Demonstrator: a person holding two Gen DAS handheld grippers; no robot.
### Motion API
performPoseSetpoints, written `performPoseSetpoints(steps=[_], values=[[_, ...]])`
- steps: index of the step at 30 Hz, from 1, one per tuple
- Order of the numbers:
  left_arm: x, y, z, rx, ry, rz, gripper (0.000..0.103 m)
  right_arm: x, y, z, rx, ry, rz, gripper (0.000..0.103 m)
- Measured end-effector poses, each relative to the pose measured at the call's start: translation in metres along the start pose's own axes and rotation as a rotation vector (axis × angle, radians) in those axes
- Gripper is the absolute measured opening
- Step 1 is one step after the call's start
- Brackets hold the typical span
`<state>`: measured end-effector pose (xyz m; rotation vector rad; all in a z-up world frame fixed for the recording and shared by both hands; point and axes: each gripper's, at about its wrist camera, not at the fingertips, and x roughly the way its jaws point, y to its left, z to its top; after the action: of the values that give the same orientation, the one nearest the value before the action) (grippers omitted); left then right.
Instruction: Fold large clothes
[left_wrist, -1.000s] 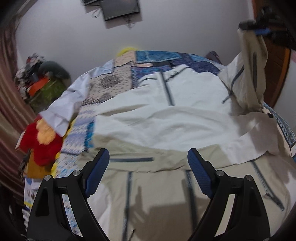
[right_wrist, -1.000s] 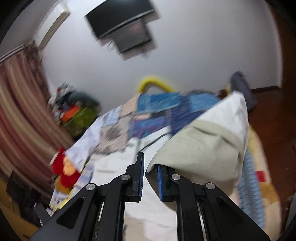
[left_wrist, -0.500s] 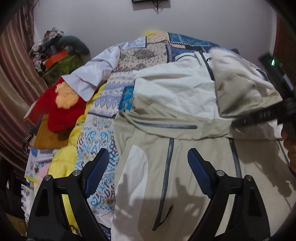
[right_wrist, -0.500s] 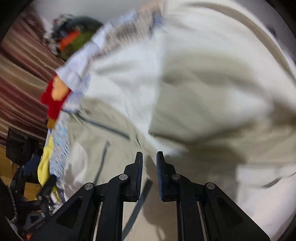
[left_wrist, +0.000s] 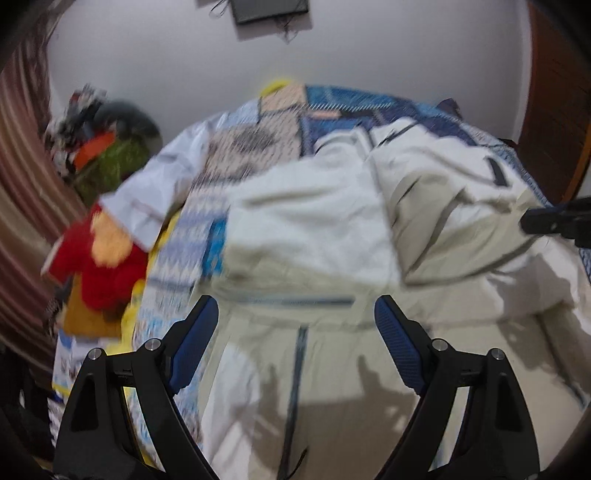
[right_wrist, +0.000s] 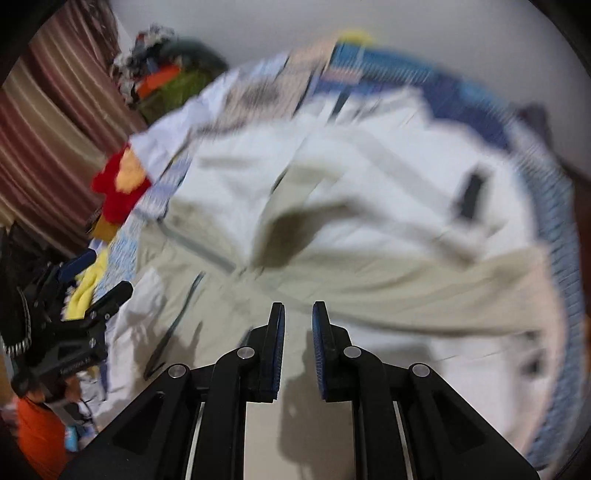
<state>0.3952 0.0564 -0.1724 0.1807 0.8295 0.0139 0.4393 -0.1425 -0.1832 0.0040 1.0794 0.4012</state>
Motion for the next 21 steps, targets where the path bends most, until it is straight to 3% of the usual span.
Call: performPoseSetpoints(steps=[2,6,12,17,19,21], values=[[0.002,-0.014,0.018,0.024,-0.019,-0.018,0.087,-0.029,-0.02,0.004,-0.04,-0.089,-0.118,0.011],[0.018,-0.056,0.048,0.1,-0.042,-0.033,0.095,-0.053,-0.066,-0.002,-0.101,-0.127,-0.293,0.011],[0.071,-0.124,0.069,0.28,-0.016,0.02,0.095,-0.029,-0.124,-0.033,-0.067,0.021,-0.247,0.011],[0.116,-0.16,0.073,0.391,0.019,0.139,0.095,0.015,-0.143,-0.052,-0.118,0.074,-0.358,0.012],[0.125,-0.16,0.074,0.382,0.016,0.176,0.095,0.018,-0.145,-0.055,-0.128,0.069,-0.358,0.013],[0.131,-0.147,0.079,0.308,0.028,0.171,0.095,0.017,-0.145,-0.057,-0.154,0.057,-0.361,0.013]])
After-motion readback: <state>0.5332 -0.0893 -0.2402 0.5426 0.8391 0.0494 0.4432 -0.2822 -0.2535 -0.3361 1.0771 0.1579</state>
